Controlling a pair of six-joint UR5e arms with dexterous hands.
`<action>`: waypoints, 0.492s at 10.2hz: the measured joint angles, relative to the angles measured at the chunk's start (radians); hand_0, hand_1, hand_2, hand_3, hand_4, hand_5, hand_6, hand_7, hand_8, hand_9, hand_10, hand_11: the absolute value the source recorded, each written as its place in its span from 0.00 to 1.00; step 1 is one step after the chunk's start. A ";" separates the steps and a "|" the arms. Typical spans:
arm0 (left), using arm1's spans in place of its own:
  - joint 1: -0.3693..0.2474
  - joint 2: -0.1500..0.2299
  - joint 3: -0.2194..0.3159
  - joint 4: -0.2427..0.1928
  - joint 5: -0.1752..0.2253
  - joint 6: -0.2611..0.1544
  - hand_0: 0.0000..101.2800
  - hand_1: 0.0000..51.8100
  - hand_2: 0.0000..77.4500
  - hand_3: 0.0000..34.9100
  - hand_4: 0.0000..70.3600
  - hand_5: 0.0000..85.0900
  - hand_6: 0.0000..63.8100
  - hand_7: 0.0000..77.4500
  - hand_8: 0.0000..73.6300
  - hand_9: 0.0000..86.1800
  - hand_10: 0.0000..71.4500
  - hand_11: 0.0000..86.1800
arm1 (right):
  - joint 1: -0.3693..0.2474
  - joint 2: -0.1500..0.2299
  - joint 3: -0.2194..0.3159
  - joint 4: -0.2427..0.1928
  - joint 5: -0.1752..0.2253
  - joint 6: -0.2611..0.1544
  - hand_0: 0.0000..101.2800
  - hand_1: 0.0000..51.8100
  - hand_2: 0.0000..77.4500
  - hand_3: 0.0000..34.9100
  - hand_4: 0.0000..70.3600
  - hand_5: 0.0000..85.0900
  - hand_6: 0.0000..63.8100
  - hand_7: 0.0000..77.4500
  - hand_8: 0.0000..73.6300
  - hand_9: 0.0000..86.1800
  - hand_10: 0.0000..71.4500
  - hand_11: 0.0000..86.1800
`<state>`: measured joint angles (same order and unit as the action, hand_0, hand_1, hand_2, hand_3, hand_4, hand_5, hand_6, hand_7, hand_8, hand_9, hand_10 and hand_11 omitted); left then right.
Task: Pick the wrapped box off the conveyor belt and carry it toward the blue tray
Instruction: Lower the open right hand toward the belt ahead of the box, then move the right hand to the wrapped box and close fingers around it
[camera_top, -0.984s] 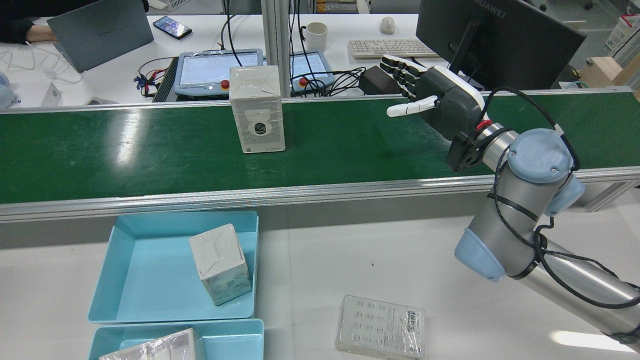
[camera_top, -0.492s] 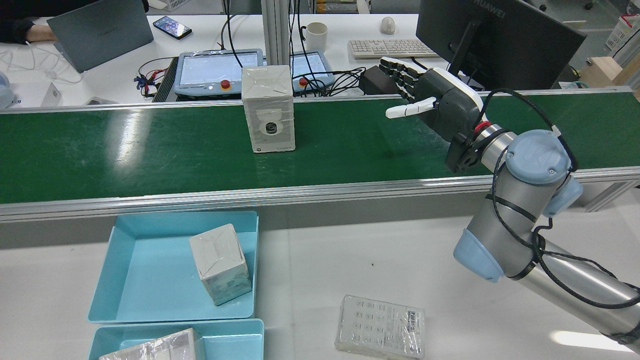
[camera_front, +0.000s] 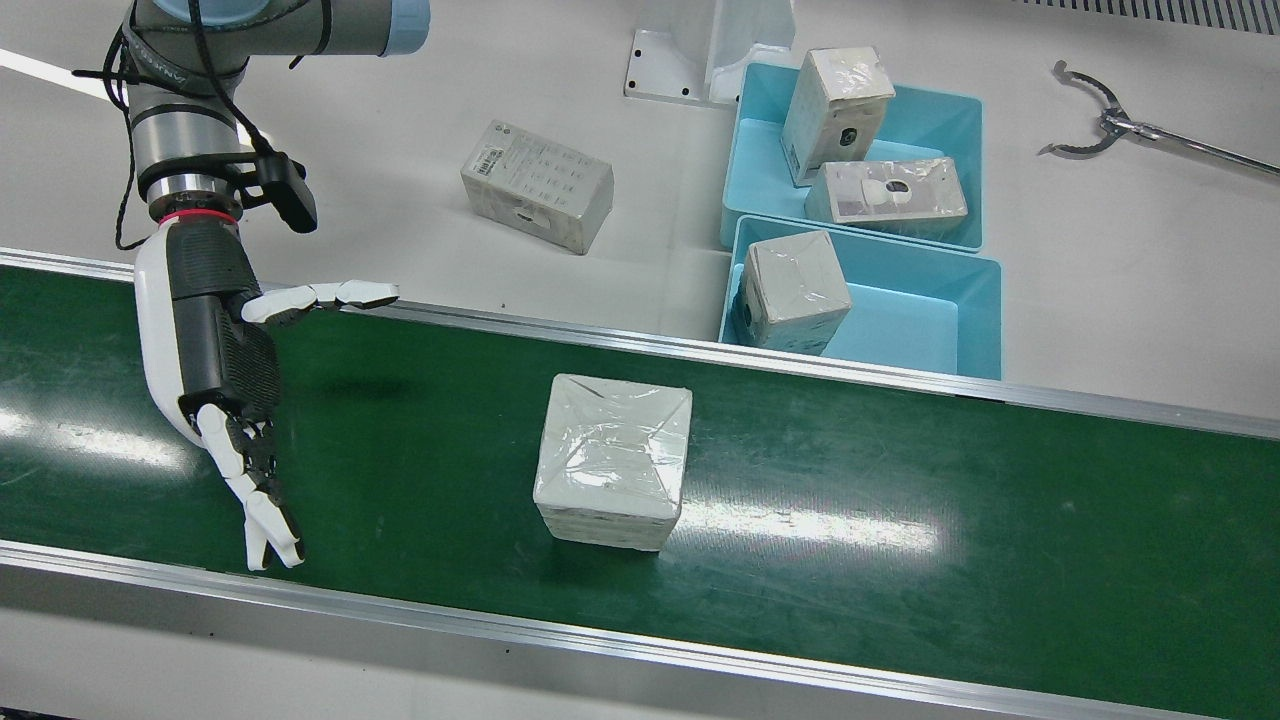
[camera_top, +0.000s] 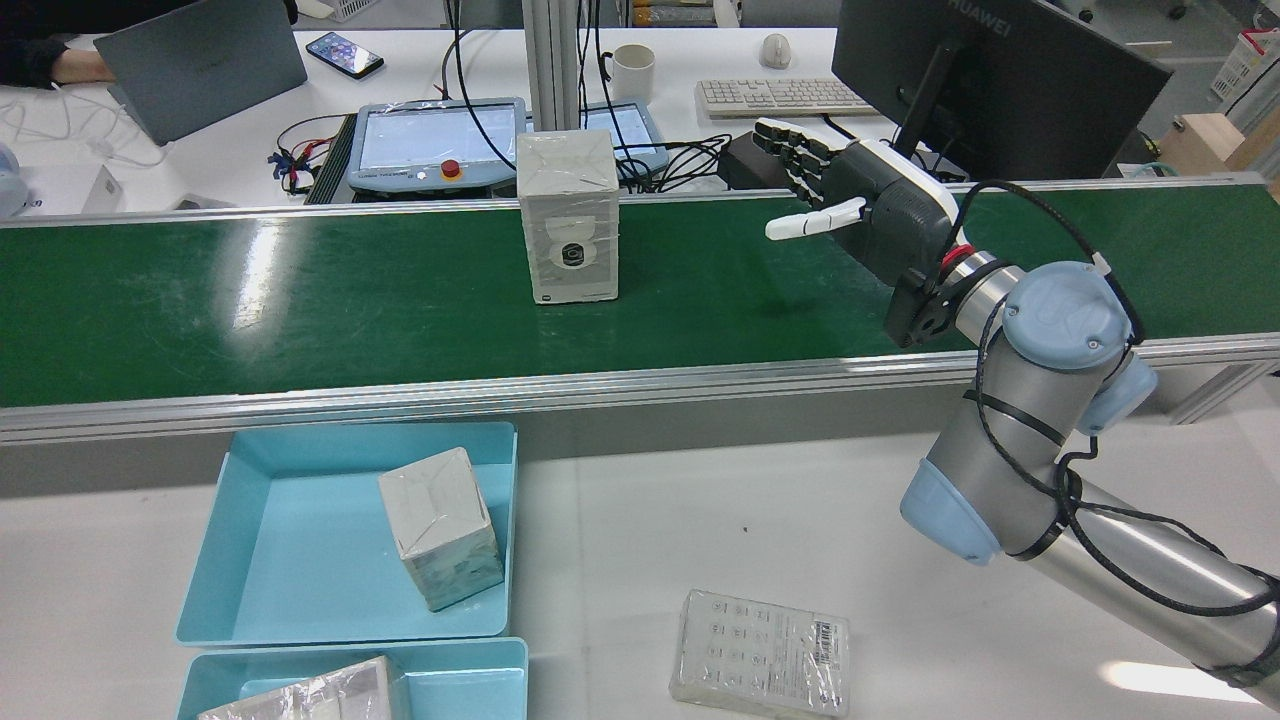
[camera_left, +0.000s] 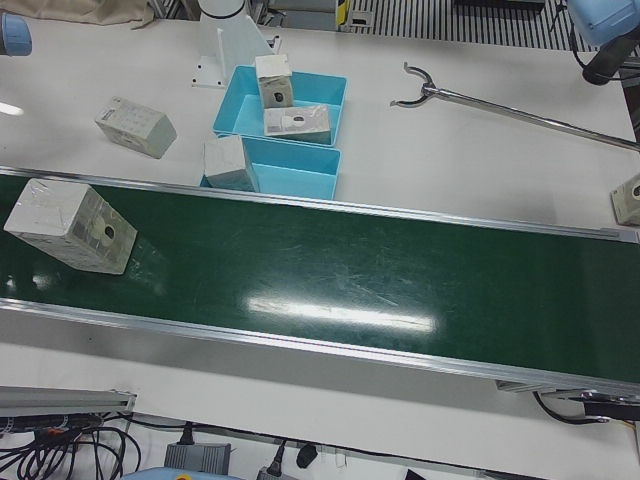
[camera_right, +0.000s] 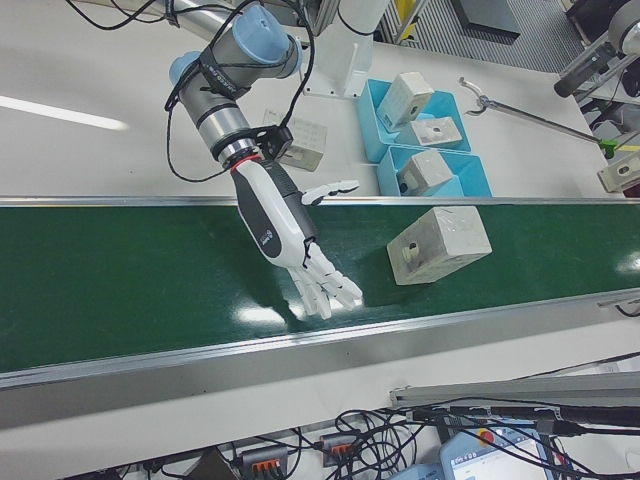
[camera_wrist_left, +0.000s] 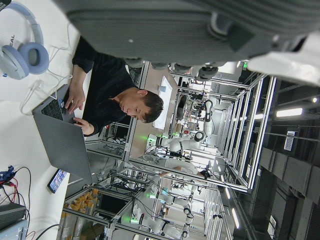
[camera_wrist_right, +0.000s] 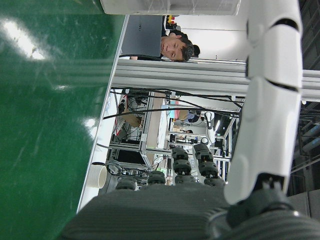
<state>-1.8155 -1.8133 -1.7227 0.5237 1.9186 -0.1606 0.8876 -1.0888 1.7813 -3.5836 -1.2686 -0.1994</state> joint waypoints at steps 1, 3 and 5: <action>0.000 0.000 0.000 0.000 0.000 0.000 0.00 0.00 0.01 0.00 0.00 0.01 0.00 0.01 0.00 0.00 0.01 0.00 | -0.001 0.001 -0.003 0.001 0.000 0.000 0.46 0.22 0.15 0.15 0.11 0.11 0.00 0.06 0.01 0.01 0.00 0.02; 0.000 0.000 0.000 0.000 0.000 0.000 0.00 0.00 0.01 0.00 0.00 0.01 0.00 0.00 0.00 0.00 0.01 0.00 | -0.004 0.006 -0.010 0.001 0.000 0.000 0.46 0.22 0.15 0.15 0.11 0.11 0.00 0.06 0.02 0.01 0.00 0.02; 0.000 0.000 0.000 0.000 0.000 0.000 0.00 0.00 0.01 0.00 0.00 0.01 0.00 0.00 0.00 0.00 0.00 0.00 | -0.006 0.020 -0.021 0.002 0.000 0.000 0.46 0.22 0.15 0.15 0.11 0.11 0.00 0.06 0.02 0.01 0.00 0.02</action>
<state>-1.8156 -1.8133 -1.7227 0.5237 1.9186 -0.1606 0.8814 -1.0688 1.7602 -3.5819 -1.2686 -0.1994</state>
